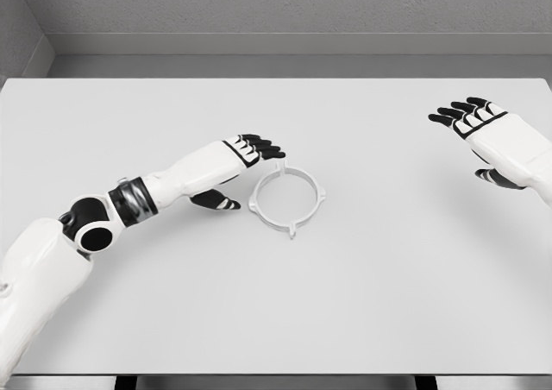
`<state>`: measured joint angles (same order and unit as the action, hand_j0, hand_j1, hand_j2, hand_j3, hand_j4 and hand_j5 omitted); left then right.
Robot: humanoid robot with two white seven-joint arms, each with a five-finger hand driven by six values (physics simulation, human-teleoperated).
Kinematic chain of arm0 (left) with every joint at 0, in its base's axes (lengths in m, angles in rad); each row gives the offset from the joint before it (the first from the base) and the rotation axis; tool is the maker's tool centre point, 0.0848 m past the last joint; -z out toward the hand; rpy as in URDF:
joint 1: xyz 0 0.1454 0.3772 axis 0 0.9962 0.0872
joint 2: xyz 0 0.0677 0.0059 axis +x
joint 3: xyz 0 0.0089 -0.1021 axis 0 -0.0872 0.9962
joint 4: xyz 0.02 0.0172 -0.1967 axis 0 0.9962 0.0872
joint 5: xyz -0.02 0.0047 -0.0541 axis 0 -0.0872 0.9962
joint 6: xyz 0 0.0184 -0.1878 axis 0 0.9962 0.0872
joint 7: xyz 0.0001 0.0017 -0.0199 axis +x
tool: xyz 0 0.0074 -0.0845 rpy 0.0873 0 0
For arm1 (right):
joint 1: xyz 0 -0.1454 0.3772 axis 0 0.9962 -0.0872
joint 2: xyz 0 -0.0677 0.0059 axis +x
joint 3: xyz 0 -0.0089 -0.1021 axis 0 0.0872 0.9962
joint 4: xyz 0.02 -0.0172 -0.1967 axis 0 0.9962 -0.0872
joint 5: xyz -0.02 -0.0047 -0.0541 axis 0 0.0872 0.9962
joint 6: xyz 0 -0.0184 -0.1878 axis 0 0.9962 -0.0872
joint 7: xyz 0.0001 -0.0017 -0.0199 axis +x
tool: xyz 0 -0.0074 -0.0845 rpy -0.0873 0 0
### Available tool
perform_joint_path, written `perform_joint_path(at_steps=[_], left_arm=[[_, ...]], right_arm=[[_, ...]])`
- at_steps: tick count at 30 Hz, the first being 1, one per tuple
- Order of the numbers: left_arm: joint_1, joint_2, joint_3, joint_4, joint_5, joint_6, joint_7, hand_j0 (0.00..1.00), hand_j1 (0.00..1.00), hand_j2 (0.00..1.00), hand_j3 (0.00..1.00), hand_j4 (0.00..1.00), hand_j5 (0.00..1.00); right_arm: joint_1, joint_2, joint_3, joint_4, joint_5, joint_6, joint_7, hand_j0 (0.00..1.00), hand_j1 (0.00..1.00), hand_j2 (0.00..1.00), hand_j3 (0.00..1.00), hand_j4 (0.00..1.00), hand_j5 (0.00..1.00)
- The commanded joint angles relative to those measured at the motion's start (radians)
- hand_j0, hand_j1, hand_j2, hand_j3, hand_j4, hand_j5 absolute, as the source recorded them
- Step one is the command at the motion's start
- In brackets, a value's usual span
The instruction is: Assemble PVC drainage pipe clamps
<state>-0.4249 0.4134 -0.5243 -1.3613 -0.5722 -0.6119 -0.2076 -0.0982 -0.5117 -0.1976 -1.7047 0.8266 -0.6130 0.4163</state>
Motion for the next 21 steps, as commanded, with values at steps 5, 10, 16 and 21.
perform_joint_path(at_steps=[5,10,16,21], left_arm=[[-0.002,-0.016,-0.003,0.027,0.002,0.001,-0.001,1.00,1.00,1.00,1.00,1.00,1.00],[-0.002,-0.027,-0.003,0.030,0.000,0.001,-0.001,1.00,1.00,1.00,1.00,1.00,1.00],[-0.002,-0.036,-0.003,0.030,0.000,0.001,-0.003,1.00,1.00,1.00,1.00,1.00,1.00],[-0.002,-0.039,-0.003,0.037,0.000,0.001,-0.003,1.00,1.00,1.00,1.00,1.00,1.00]], right_arm=[[0.000,-0.001,0.000,0.000,-0.006,0.002,-0.001,1.00,1.00,1.00,1.00,1.00,1.00],[0.000,-0.001,0.003,-0.003,-0.006,0.002,-0.001,1.00,1.00,1.00,1.00,1.00,1.00],[0.000,-0.001,0.000,-0.001,-0.006,0.002,-0.001,1.00,1.00,1.00,1.00,1.00,1.00],[0.000,-0.001,0.000,-0.001,-0.006,0.002,-0.001,1.00,1.00,1.00,1.00,1.00,1.00]])
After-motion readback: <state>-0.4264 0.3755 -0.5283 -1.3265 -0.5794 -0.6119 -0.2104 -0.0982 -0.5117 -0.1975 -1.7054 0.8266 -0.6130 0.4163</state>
